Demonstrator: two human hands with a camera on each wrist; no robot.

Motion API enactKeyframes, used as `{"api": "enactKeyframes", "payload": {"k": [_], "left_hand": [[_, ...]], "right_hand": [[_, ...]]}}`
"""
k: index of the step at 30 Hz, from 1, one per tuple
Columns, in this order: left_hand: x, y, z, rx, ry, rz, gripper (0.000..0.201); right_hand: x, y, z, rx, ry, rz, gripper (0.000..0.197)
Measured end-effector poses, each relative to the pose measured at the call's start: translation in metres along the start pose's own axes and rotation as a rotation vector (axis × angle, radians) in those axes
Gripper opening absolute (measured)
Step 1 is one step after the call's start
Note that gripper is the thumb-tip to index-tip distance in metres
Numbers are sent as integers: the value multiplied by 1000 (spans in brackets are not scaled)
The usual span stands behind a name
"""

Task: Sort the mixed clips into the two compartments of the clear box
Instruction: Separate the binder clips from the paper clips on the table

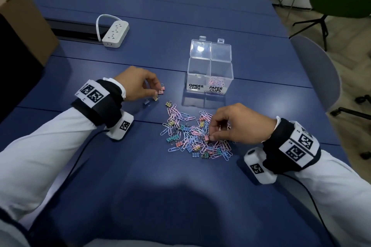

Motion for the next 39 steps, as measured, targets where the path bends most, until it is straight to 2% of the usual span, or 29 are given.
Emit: {"api": "enactKeyframes", "payload": {"k": [2,6,10,13,17,20,22,26,28,31,33,37,39], "left_hand": [[-11,0,-1,-49,-20,-84,14],[-28,-5,-14,85,-133,-179,16],[-27,-11,-12,113,-247,-111,11],[-18,-15,-2,61,-305,-39,14],[-14,-7,3,-30,-257,-10,18],[-18,8,0,-24,-224,-34,11],[-23,19,-6,35,-137,-87,10],[-36,34,-22,149,-71,-188,15],[-41,33,-28,172,-55,-214,18],[-47,27,-32,205,-68,-218,25],[-49,22,-32,187,-94,-215,24],[-47,5,-24,48,-161,-192,18],[-44,-6,-19,20,-211,-165,21]], "right_hand": [[5,-2,12,-8,-20,3,10],[12,-22,26,-50,-152,14,8],[9,-60,24,-119,-186,-37,15],[5,-89,19,-149,-151,-71,18],[5,-109,17,-199,-141,-52,20],[-3,-104,18,-229,-103,-52,32],[-9,-92,22,-239,-54,-59,28],[-21,-61,21,-103,18,-80,17],[-21,-52,14,-34,54,-89,19],[-15,-49,3,-6,117,-64,24],[-11,-49,-2,-10,151,-50,24],[-9,-51,-5,-8,152,-63,22],[-7,-51,-1,-14,127,-66,20]]}}
Point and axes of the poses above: each hand's wrist, its own y-axis away from the middle knuckle, its own z-axis out of the back of the hand, x = y × z, the point moved 3 cm from there along -y, towards the middle knuckle, and after that the axes turned 8 degrees about z, right-handed, at the moved point
